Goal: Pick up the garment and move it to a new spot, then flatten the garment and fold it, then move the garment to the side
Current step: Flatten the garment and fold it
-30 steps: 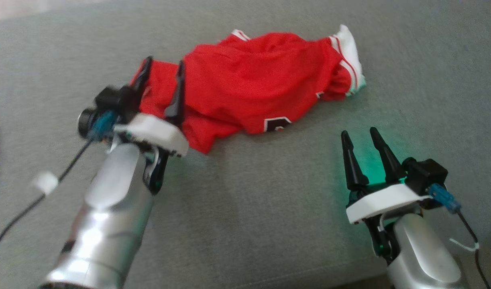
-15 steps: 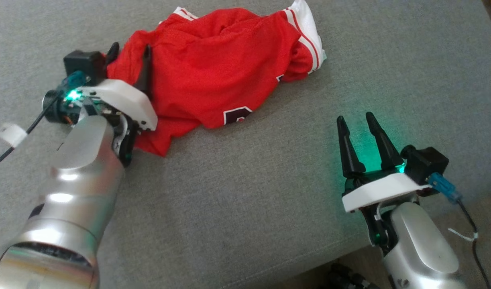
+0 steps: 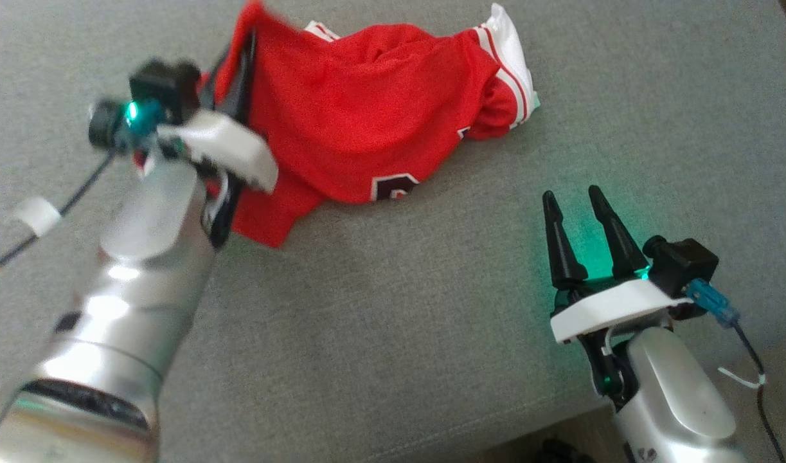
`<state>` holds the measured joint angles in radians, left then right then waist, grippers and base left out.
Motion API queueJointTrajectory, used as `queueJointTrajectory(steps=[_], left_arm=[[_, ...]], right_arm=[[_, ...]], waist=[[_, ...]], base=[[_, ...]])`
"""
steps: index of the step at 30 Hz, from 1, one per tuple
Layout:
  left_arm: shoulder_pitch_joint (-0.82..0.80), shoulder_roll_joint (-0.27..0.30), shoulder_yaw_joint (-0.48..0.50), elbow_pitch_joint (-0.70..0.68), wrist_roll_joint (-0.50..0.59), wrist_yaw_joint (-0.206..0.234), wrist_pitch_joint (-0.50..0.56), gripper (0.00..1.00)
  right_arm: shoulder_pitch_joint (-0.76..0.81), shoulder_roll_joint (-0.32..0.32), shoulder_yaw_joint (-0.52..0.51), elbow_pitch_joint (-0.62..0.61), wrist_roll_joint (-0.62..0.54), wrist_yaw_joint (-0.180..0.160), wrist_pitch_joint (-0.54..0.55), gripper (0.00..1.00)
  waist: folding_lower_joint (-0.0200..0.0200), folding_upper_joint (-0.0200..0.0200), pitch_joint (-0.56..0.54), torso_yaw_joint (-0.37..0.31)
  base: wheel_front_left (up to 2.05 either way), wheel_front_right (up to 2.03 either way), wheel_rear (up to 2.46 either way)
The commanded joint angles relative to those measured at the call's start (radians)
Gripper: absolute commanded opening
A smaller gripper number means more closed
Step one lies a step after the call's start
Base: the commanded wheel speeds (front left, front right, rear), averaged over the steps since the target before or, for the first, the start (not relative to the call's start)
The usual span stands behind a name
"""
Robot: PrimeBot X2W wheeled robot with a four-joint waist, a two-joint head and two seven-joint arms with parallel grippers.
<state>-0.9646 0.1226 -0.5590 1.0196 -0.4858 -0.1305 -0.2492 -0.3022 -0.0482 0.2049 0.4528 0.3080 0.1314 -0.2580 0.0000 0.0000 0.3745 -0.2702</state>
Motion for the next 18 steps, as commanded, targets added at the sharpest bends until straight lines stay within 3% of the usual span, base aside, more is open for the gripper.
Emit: queueJointTrajectory(steps=[1, 9, 14, 16, 18], left_arm=[[-0.082, 0.048, 0.055, -0.122, 0.033, 0.015, -0.012, 0.0], [-0.164, 0.128, 0.206, -0.455, 0.162, 0.026, -0.012, 0.0], [-0.03, 0.132, 0.245, -0.569, 0.17, 0.012, -0.012, 0.0], [0.079, 0.125, 0.262, -0.584, 0.156, 0.008, -0.012, 0.08], [0.21, 0.106, 0.3, -0.583, 0.131, 0.008, -0.012, 0.31]], right_arm=[[-0.005, -0.002, 0.013, -0.015, 0.005, -0.001, -0.004, 1.0], [0.026, -0.002, 0.002, 0.018, 0.027, -0.001, -0.004, 1.0], [0.059, -0.002, -0.026, 0.025, 0.028, -0.001, -0.004, 1.0], [0.069, -0.002, -0.034, 0.026, 0.027, -0.001, -0.004, 1.0], [0.076, -0.002, -0.036, 0.027, 0.023, -0.001, -0.004, 1.0]], waist=[[0.0, 0.0, -0.03, 0.017], [0.0, 0.0, -0.157, 0.046], [0.0, 0.0, -0.214, 0.089], [0.0, 0.0, -0.226, 0.108], [0.0, 0.0, -0.231, 0.123]], base=[[0.0, 0.0, 0.0], [0.0, 0.0, 0.0], [0.0, 0.0, 0.0], [0.0, 0.0, 0.0], [0.0, 0.0, 0.0]])
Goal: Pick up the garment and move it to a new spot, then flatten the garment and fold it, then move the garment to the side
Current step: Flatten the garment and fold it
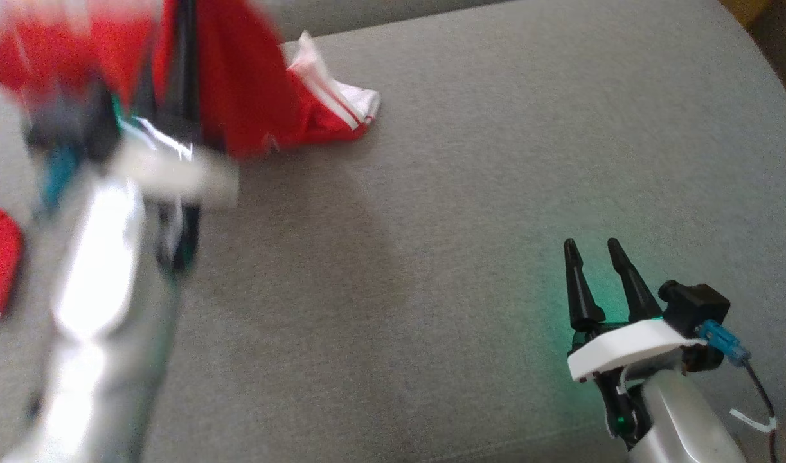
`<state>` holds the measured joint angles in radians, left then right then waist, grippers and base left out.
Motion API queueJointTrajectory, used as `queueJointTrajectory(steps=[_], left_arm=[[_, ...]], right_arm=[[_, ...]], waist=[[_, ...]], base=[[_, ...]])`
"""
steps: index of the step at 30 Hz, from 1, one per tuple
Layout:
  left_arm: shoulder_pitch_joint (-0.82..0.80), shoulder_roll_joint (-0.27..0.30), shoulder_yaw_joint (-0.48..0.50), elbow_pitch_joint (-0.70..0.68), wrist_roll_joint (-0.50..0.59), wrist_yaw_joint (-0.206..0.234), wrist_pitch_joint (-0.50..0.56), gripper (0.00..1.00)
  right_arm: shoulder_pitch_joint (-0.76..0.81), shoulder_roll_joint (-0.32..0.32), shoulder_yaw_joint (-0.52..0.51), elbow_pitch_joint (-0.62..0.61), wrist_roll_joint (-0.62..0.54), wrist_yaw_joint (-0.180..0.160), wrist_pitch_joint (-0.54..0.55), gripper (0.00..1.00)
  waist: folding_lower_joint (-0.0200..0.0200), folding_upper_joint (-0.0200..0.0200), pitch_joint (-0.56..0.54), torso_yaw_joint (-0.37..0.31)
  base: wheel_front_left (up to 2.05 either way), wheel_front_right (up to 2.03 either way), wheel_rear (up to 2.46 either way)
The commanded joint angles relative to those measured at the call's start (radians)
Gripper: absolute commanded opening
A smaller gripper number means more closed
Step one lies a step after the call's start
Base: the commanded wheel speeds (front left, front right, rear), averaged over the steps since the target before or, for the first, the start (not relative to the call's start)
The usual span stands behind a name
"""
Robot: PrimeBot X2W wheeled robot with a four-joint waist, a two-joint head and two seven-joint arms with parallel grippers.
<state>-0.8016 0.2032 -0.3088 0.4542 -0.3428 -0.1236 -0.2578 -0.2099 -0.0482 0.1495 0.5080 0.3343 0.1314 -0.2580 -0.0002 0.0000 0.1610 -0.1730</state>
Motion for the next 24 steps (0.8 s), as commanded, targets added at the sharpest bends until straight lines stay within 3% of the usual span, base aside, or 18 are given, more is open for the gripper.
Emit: queueJointTrajectory(steps=[1, 3, 4, 5, 11, 17, 21, 24], left_arm=[[0.114, 0.014, 0.07, -0.009, -0.018, 0.002, -0.004, 0.36], [0.238, -0.019, 0.11, 0.011, -0.026, 0.004, -0.004, 0.44], [0.292, -0.038, 0.129, 0.02, -0.027, 0.004, -0.004, 0.84], [0.343, -0.057, 0.144, 0.037, -0.024, 0.004, -0.004, 1.0], [0.516, -0.13, 0.214, 0.051, 0.025, 0.004, -0.004, 1.0], [0.573, -0.149, 0.242, 0.018, 0.059, 0.002, -0.004, 1.0], [0.592, -0.152, 0.22, -0.021, 0.05, 0.002, -0.004, 1.0], [0.597, -0.153, 0.165, -0.046, 0.017, 0.011, -0.004, 1.0]], right_arm=[[-0.013, -0.002, 0.019, -0.027, -0.005, -0.001, -0.004, 1.0], [-0.011, -0.002, 0.018, -0.025, -0.012, -0.001, -0.004, 1.0], [-0.011, -0.002, 0.018, -0.023, -0.017, -0.001, -0.004, 1.0], [-0.01, -0.002, 0.018, -0.022, -0.022, -0.001, -0.004, 1.0], [-0.01, -0.002, 0.007, -0.014, -0.049, -0.001, -0.004, 1.0], [-0.022, -0.002, 0.02, -0.011, -0.061, -0.001, -0.004, 1.0], [-0.064, -0.002, 0.038, 0.004, -0.077, -0.001, -0.004, 1.0], [-0.156, -0.002, 0.045, 0.058, -0.097, -0.001, -0.004, 1.0]], waist=[[0.0002, 0.0, -0.018, 0.032], [0.0002, 0.0, -0.015, 0.046], [0.0002, 0.0, -0.012, 0.051], [0.0002, 0.0, -0.01, 0.058], [0.0002, 0.0, -0.017, 0.092], [0.0002, 0.0, -0.029, 0.13], [0.0002, 0.0, -0.021, 0.181], [0.0002, 0.0, 0.003, 0.255]], base=[[0.0, 0.0, 0.0], [0.0, 0.0, 0.0], [0.0, 0.0, 0.0], [0.0, 0.0, 0.0], [0.0, 0.0, 0.0], [0.0, 0.0, 0.0], [0.0, 0.0, 0.0], [0.0, 0.0, 0.0]])
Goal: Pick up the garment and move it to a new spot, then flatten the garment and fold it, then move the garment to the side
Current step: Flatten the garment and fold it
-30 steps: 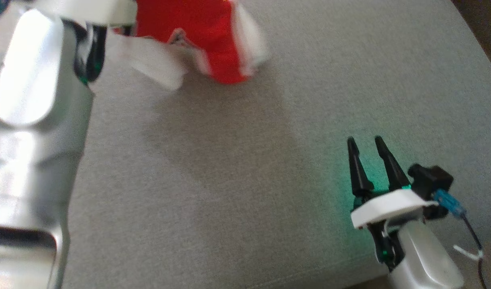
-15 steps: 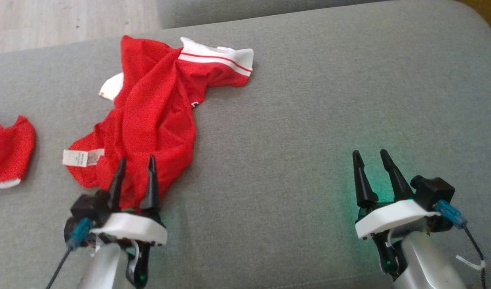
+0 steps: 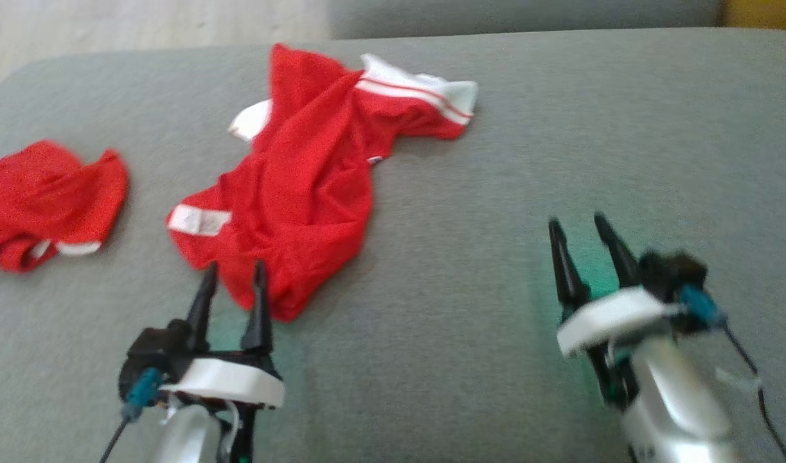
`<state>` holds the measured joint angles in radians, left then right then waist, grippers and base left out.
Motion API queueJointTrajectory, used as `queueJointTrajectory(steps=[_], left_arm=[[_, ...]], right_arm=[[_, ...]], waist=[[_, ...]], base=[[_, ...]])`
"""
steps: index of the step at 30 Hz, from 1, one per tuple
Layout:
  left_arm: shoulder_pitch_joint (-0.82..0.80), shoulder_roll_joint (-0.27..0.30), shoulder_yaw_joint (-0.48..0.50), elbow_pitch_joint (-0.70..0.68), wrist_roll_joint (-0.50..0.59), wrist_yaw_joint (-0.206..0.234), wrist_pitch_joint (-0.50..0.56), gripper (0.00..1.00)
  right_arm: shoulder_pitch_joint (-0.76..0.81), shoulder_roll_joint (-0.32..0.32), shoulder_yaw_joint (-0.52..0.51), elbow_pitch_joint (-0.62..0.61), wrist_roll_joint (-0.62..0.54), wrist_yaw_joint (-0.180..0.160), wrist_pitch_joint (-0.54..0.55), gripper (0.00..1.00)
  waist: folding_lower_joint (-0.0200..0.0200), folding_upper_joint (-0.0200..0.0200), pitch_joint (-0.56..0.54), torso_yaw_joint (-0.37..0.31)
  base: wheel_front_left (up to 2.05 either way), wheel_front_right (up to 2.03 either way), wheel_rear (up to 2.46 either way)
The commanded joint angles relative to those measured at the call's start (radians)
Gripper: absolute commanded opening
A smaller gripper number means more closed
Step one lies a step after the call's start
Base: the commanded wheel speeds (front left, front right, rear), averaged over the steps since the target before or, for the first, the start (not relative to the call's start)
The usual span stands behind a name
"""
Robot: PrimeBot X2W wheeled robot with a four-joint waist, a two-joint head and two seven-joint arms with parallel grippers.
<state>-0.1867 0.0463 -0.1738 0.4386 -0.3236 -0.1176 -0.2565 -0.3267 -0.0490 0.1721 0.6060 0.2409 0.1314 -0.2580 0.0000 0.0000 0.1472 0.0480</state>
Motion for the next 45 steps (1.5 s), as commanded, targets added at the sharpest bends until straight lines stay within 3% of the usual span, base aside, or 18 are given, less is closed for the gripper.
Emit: queueJointTrajectory(steps=[1, 10, 19, 23, 30, 31, 32, 39, 42, 45], left_arm=[[-0.018, 0.004, 0.015, -0.035, -0.007, 0.007, -0.005, 1.0], [-0.049, 0.004, -0.111, -0.077, -0.057, 0.03, -0.005, 1.0], [-0.081, 0.004, -0.218, -0.096, -0.129, 0.045, -0.005, 1.0], [-0.084, 0.004, -0.246, -0.097, -0.155, 0.054, -0.005, 1.0], [-0.092, 0.004, -0.247, -0.088, -0.167, 0.059, -0.005, 1.0], [-0.095, 0.004, -0.242, -0.089, -0.166, 0.061, -0.005, 1.0], [-0.098, 0.004, -0.238, -0.09, -0.166, 0.063, -0.005, 1.0], [-0.108, 0.004, -0.216, -0.088, -0.155, 0.059, -0.005, 1.0], [-0.102, 0.004, -0.203, -0.085, -0.144, 0.054, -0.005, 1.0], [-0.092, 0.004, -0.188, -0.075, -0.134, 0.05, -0.005, 1.0]], right_arm=[[-0.068, -0.001, 0.019, -0.02, -0.006, -0.001, -0.004, 1.0], [-0.381, -0.026, 0.013, 0.207, -0.052, -0.001, 0.007, 1.0], [-0.617, -0.098, 0.001, 0.447, -0.149, -0.001, 0.085, 1.0], [-0.652, -0.124, -0.048, 0.536, -0.196, -0.001, 0.114, 1.0], [-0.64, -0.122, -0.089, 0.622, -0.246, -0.001, 0.145, 1.0], [-0.638, -0.119, -0.091, 0.626, -0.253, -0.001, 0.142, 0.63], [-0.637, -0.116, -0.093, 0.63, -0.257, -0.001, 0.136, 0.0], [-0.647, -0.109, -0.135, 0.605, -0.261, -0.001, 0.034, 0.0], [-0.648, -0.107, -0.159, 0.53, -0.256, -0.001, 0.001, 0.0], [-0.608, -0.114, -0.173, 0.378, -0.25, -0.001, -0.003, 0.0]], waist=[[0.0, 0.0, 0.024, 0.054], [0.0, 0.0, 0.115, 0.235], [0.0, 0.0, 0.187, 0.369], [0.0, 0.0, 0.203, 0.399], [0.0, 0.0, 0.216, 0.391], [0.0, 0.0, 0.217, 0.386], [0.0, 0.0, 0.217, 0.381], [0.0, 0.0, 0.2, 0.333], [0.0, 0.0, 0.178, 0.299], [0.0, 0.0, 0.147, 0.253]], base=[[0.0, 0.0, 0.0], [0.0, 0.0, 0.0], [0.0, 0.0, 0.0], [0.0, 0.0, 0.0], [0.0, 0.0, 0.0], [0.0, 0.0, 0.0], [0.0, 0.0, 0.0], [0.0, 0.0, 0.0], [0.0, 0.0, 0.0], [0.0, 0.0, 0.0]])
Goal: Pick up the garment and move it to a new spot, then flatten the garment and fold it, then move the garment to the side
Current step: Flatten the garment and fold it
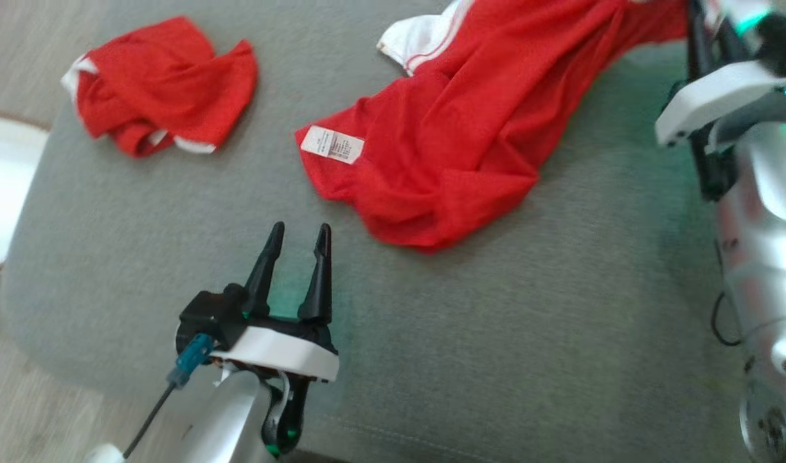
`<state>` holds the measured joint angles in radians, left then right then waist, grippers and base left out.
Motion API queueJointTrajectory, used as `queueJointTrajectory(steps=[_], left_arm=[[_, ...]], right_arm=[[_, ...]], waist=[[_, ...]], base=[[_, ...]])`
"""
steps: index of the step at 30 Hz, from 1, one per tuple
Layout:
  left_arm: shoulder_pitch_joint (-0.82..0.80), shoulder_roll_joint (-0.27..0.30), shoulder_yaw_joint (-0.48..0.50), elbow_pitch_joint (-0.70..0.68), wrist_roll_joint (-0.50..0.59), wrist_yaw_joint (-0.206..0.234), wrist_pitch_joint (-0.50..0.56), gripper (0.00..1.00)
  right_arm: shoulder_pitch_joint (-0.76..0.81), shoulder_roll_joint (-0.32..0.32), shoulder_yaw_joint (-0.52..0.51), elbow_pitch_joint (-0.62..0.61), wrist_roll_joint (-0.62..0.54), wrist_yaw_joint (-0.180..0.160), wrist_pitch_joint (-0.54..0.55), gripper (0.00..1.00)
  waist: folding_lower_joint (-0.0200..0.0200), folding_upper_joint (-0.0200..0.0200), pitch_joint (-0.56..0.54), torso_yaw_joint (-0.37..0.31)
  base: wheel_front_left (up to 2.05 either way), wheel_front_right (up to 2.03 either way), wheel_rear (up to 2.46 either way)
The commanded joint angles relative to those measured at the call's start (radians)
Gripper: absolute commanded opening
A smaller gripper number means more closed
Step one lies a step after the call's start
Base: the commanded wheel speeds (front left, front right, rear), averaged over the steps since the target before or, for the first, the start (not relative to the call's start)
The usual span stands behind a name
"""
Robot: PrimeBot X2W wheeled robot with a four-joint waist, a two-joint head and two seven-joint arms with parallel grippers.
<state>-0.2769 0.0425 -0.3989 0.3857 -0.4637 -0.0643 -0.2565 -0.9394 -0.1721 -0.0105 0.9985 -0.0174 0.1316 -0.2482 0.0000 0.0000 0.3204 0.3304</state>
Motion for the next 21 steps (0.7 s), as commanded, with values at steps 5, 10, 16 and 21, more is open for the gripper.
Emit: queueJointTrajectory(steps=[5, 10, 16, 21], left_arm=[[0.02, 0.008, 0.062, -0.004, 0.023, -0.011, -0.005, 1.0], [0.04, 0.008, 0.085, 0.017, 0.043, -0.015, -0.005, 1.0], [0.058, 0.008, 0.106, 0.034, 0.067, -0.025, -0.005, 1.0], [0.068, 0.008, 0.11, 0.036, 0.079, -0.033, -0.005, 1.0]], right_arm=[[0.184, -0.021, -0.038, -0.254, 0.032, -0.001, -0.013, 0.0], [0.387, -0.023, -0.093, -0.347, 0.052, -0.001, -0.013, 0.18], [0.556, 0.02, -0.127, -0.407, 0.067, -0.001, -0.013, 1.0], [0.639, 0.073, -0.108, -0.498, 0.072, -0.001, -0.013, 1.0]], waist=[[0.0, 0.0, -0.076, -0.117], [0.0, 0.0, -0.112, -0.208], [0.0, 0.0, -0.137, -0.298], [0.0, 0.0, -0.149, -0.359]], base=[[0.0, 0.0, 0.0], [0.0, 0.0, 0.0], [0.0, 0.0, 0.0], [0.0, 0.0, 0.0]])
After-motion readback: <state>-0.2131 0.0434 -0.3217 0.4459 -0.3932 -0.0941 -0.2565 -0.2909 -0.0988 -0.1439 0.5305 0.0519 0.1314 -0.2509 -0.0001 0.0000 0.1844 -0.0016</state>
